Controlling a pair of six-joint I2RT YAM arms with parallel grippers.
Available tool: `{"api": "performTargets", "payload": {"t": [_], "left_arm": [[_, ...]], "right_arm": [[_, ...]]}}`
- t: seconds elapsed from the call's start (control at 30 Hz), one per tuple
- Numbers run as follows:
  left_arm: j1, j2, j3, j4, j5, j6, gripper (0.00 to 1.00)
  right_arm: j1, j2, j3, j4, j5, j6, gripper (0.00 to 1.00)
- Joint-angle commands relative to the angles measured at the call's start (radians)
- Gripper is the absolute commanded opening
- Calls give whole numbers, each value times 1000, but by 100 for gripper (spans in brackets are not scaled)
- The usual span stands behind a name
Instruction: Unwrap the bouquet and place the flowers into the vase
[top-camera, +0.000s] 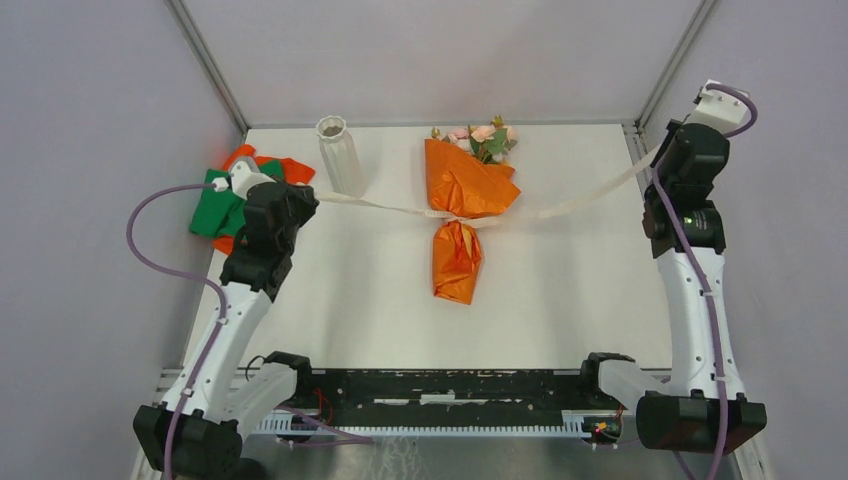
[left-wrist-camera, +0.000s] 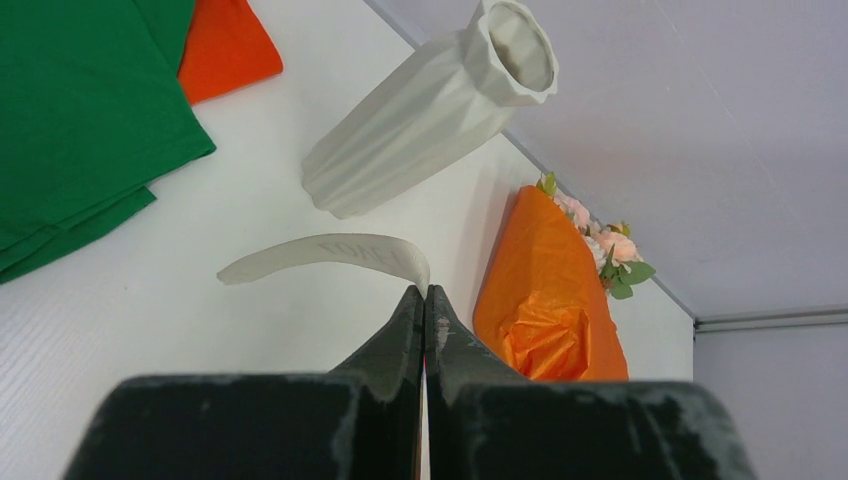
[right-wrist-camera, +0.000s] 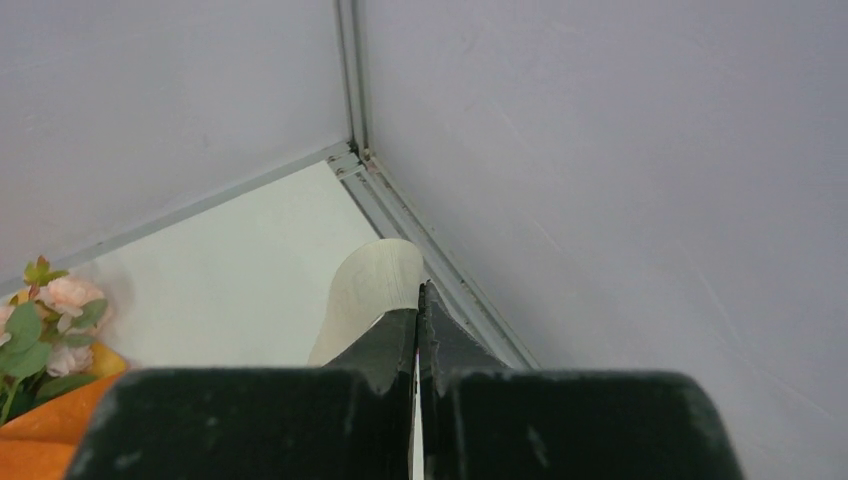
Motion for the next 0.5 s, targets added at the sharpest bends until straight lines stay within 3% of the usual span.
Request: {"api": "performTargets", "payload": {"t": [0.0,0.17,0.2,0.23,0.37,0.47], "left_arm": [[7,-21,44,-1,-36,38,2],[9,-41,21,14,-20,35,2],[9,-40,13,26,-1,32,3],[9,-38,3,39,22,28,7],[8,-25,-51,137,158,33,52],[-13,2,-62,212,262,65,71]], "right_arm": [[-39,-6,67,-29,-45,17,0],[-50,-34,22,-16,-62,6,2],[-50,-37,1,-10,-102,1,12],[-49,-35,-19,-12,-145,0,30],[-23,-60,-168,60,-325,3,68],[74,-75,-257,122,-338,-12,79]]}}
